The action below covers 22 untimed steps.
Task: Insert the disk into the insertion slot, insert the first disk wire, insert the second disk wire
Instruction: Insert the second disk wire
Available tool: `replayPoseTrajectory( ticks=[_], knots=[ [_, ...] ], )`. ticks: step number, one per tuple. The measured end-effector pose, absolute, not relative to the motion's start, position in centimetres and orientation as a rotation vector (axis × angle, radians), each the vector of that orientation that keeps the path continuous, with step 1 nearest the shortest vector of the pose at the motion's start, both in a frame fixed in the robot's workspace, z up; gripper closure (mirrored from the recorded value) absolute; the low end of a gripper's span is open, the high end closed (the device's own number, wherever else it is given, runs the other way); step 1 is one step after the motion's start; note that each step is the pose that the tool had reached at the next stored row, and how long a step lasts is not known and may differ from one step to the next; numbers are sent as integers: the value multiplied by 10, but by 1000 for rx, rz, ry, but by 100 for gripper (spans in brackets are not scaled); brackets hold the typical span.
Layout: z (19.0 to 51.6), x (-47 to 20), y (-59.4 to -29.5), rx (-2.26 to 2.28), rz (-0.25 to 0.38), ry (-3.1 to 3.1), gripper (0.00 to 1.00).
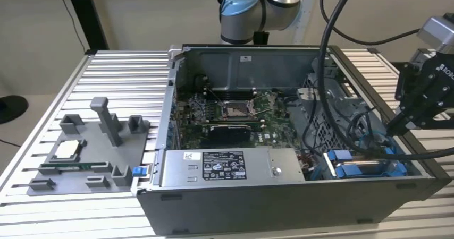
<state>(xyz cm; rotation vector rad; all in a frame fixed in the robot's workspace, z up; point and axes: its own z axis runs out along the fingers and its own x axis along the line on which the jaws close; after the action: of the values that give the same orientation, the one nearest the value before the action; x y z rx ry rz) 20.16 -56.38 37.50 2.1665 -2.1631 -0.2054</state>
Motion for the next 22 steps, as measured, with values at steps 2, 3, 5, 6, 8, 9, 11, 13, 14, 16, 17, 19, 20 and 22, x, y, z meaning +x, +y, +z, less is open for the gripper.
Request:
replayPoseTrajectory(
  ticks=[2,3,5,6,8,9,11,13,14,16,17,19,20,22],
  knots=[
    [377,197,-564,2169,-201,-2165,100],
    [377,195,-564,2171,-198,-2166,100],
    [378,190,-564,2173,-194,-2169,100],
    [379,188,-564,2175,-191,-2170,100],
    [379,183,-564,2178,-186,-2172,100],
    [380,181,-564,2180,-182,-2174,100],
    [380,177,-564,2184,-175,-2178,100],
    [381,172,-564,2188,-167,-2181,100],
    [381,170,-564,2190,-164,-2183,100],
    [381,165,-564,2194,-156,-2186,100],
    [381,163,-564,2197,-152,-2188,100],
    [381,158,-564,2201,-143,-2192,100],
    [381,156,-564,2204,-139,-2194,100],
    [381,151,-564,2209,-131,-2197,100]
  ],
)
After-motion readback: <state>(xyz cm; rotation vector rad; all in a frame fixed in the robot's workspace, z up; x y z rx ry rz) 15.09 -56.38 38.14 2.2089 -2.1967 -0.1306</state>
